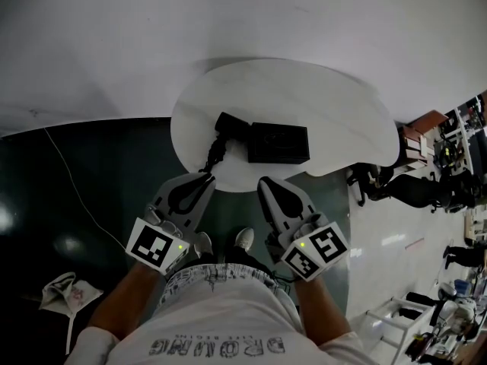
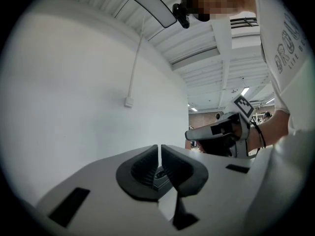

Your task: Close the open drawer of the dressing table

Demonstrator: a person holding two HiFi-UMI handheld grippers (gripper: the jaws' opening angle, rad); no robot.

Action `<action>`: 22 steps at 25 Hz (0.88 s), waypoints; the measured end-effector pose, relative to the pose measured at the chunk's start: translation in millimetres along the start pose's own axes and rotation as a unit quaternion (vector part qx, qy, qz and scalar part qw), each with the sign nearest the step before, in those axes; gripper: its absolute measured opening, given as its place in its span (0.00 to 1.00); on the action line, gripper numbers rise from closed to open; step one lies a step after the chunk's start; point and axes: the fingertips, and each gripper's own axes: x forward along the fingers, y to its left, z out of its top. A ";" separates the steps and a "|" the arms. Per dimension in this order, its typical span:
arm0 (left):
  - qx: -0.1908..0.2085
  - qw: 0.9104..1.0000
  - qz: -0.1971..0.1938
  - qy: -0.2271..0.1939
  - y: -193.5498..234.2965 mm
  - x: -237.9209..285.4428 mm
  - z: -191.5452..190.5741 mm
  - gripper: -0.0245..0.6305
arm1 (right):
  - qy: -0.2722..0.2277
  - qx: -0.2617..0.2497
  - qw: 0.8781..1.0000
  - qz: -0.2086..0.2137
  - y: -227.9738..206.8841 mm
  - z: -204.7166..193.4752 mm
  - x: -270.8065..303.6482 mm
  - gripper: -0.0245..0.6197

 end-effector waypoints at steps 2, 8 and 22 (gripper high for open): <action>0.001 1.000 -0.002 -0.003 -1.0 0.2 -0.2 0.09 | -0.001 0.004 1.000 0.001 -0.7 -1.8 0.0 0.05; 0.000 1.000 -0.004 0.001 -2.4 0.7 -1.0 0.10 | 0.000 0.013 1.000 0.002 -2.1 -5.4 -0.4 0.05; -0.007 1.000 -0.002 0.009 -1.2 -2.2 -4.9 0.09 | 0.003 0.023 1.000 0.000 -2.6 -9.0 -1.0 0.05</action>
